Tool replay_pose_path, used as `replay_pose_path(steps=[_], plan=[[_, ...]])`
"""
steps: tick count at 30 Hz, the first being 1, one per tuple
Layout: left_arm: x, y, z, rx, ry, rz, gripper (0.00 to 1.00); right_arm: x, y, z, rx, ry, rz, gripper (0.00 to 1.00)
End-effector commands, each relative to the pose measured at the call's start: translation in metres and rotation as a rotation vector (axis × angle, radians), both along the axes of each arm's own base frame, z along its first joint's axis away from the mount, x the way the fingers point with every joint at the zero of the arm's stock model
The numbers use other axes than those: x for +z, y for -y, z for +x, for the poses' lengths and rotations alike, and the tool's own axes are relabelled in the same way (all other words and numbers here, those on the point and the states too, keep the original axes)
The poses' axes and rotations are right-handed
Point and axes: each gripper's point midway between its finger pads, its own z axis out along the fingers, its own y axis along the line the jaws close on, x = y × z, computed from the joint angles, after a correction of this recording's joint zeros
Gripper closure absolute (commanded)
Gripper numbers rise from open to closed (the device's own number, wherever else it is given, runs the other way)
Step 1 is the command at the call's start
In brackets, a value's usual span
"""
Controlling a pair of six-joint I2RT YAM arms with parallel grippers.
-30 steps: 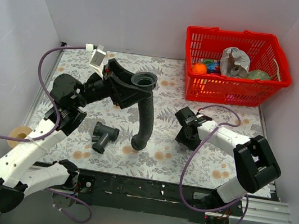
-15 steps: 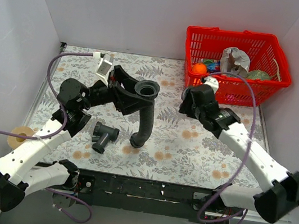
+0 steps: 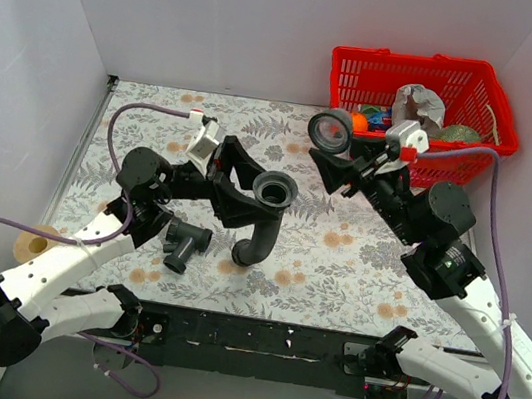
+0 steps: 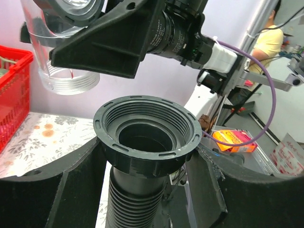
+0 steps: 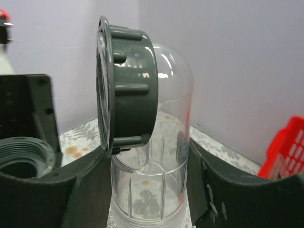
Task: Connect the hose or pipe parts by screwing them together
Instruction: Pick up the adaptor from the center of the board, then install the adaptor on the pipeline.
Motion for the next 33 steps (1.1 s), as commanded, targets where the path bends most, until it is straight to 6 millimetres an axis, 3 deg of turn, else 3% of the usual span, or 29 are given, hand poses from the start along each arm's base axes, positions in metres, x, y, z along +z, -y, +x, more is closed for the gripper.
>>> replay_pose_path(steps=[1, 5, 9, 13, 17, 24, 27, 33], plan=[[-0.013, 0.008, -0.01, -0.038, 0.047, -0.002, 1.0, 0.054, -0.014, -0.045, 0.171, 0.348, 0.047, 0.99], [-0.03, 0.011, -0.012, -0.051, 0.038, 0.02, 1.0, 0.057, -0.03, -0.062, 0.238, 0.384, 0.034, 0.99], [-0.044, 0.012, -0.016, -0.062, 0.02, 0.035, 1.0, 0.063, -0.032, -0.072, 0.257, 0.415, 0.053, 0.99], [-0.048, 0.013, -0.017, -0.058, 0.022, 0.029, 1.0, 0.055, -0.046, -0.091, 0.359, 0.374, 0.076, 0.99], [-0.03, 0.013, -0.019, -0.055, 0.073, -0.002, 1.0, 0.046, -0.053, -0.1, 0.378, 0.342, 0.125, 0.99], [0.029, 0.012, -0.02, -0.049, 0.295, -0.067, 1.0, 0.082, -0.033, -0.093, 0.276, 0.36, 0.22, 0.99], [0.04, 0.008, 0.005, 0.091, 0.382, -0.073, 1.0, 0.087, -0.019, -0.088, 0.207, 0.363, 0.238, 0.99], [0.036, -0.01, 0.095, 0.356, 0.426, -0.008, 1.0, 0.099, 0.006, -0.092, 0.147, 0.395, 0.261, 0.99]])
